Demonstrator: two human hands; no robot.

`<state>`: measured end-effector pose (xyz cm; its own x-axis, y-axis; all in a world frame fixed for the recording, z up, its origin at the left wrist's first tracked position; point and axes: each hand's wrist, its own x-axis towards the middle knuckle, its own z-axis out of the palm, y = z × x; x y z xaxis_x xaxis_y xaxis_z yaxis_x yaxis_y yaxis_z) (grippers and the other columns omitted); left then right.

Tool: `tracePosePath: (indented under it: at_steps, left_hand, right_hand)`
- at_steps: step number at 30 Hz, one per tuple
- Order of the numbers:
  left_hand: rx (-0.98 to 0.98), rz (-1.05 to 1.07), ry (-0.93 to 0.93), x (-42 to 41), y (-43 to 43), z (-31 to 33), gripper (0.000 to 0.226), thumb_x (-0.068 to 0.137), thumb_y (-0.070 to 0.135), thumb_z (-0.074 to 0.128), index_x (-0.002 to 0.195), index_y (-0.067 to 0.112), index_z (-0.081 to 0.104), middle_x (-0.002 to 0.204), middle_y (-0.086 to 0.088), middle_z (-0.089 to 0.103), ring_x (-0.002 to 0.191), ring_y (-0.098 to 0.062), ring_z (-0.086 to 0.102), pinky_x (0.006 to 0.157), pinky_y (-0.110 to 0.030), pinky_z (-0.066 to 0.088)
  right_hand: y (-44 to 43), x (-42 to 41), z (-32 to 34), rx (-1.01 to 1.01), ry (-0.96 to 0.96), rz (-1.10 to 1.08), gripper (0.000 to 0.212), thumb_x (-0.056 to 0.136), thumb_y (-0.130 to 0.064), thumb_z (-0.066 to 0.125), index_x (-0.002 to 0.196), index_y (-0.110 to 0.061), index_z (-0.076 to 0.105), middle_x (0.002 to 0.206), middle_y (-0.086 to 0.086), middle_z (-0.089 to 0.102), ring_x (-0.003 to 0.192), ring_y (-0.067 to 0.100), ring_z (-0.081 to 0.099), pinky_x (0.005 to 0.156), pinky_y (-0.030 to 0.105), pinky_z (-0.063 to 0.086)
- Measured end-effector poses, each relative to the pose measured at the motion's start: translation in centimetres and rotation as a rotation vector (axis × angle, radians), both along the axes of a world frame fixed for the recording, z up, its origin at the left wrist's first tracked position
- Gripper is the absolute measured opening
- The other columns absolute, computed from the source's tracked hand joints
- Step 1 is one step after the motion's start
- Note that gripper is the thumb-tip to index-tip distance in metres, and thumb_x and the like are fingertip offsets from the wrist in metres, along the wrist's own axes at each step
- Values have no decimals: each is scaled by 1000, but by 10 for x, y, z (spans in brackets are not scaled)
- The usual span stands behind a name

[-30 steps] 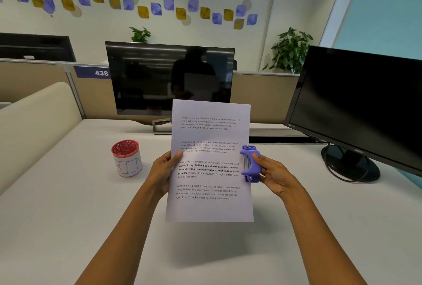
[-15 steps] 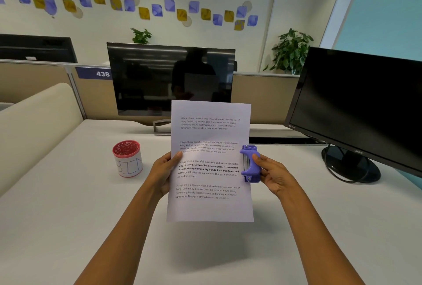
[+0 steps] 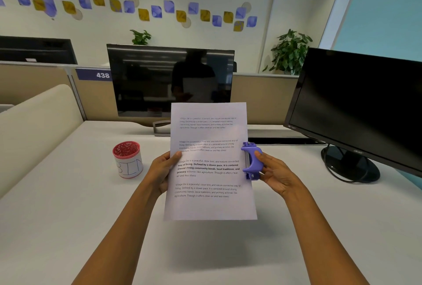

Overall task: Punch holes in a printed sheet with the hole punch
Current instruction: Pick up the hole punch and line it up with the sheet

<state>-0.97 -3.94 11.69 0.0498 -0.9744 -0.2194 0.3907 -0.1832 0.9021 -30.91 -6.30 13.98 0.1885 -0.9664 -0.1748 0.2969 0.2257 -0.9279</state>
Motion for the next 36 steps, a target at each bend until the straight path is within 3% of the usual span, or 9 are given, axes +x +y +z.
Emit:
tracePosePath:
  at_steps: [4, 10, 16, 21, 29, 36]
  left_hand:
    - [-6, 4, -23, 1, -1, 0, 22, 87, 21, 61, 105, 10, 63, 93, -14, 72, 72, -29, 71, 61, -44, 60]
    - [-13, 7, -34, 5, -2, -1, 23, 86, 21, 61, 106, 10, 63, 94, -14, 72, 72, -29, 72, 62, -44, 60]
    - [-16, 10, -22, 8, -3, -2, 25, 85, 21, 63, 106, 8, 64, 89, -13, 75, 74, -29, 72, 61, -42, 59]
    - [-24, -2, -12, 5, -2, -3, 26, 85, 21, 63, 108, 8, 63, 93, -14, 74, 76, -30, 72, 62, -43, 60]
    - [-17, -8, 2, 2, -1, -5, 25, 86, 20, 61, 108, 9, 62, 89, -12, 73, 71, -28, 72, 63, -46, 60]
    - [-8, -4, 5, 2, -1, -5, 25, 87, 20, 60, 110, 9, 61, 94, -14, 71, 71, -28, 72, 65, -47, 60]
  right_hand:
    - [-1, -2, -1, 23, 14, 4, 15, 89, -20, 57, 103, -17, 64, 103, 8, 64, 92, 26, 62, 71, 40, 59]
    - [-1, -5, -1, 28, 16, -7, 13, 89, -18, 57, 100, -16, 64, 100, 9, 63, 89, 26, 61, 64, 38, 60]
    - [0, -7, 1, 0, 30, 14, 21, 89, -19, 57, 109, -14, 62, 99, 7, 66, 88, 23, 62, 64, 35, 61]
    - [2, -3, 2, -16, 40, 29, 14, 89, -18, 56, 100, -19, 66, 99, 5, 67, 89, 22, 64, 66, 36, 60]
    - [1, 0, 3, -32, 71, 27, 14, 90, -19, 55, 102, -20, 64, 101, 5, 66, 90, 22, 63, 67, 34, 60]
    - [-3, 4, 1, 2, 91, -14, 25, 89, -18, 58, 114, -15, 58, 98, 4, 67, 86, 20, 64, 63, 31, 60]
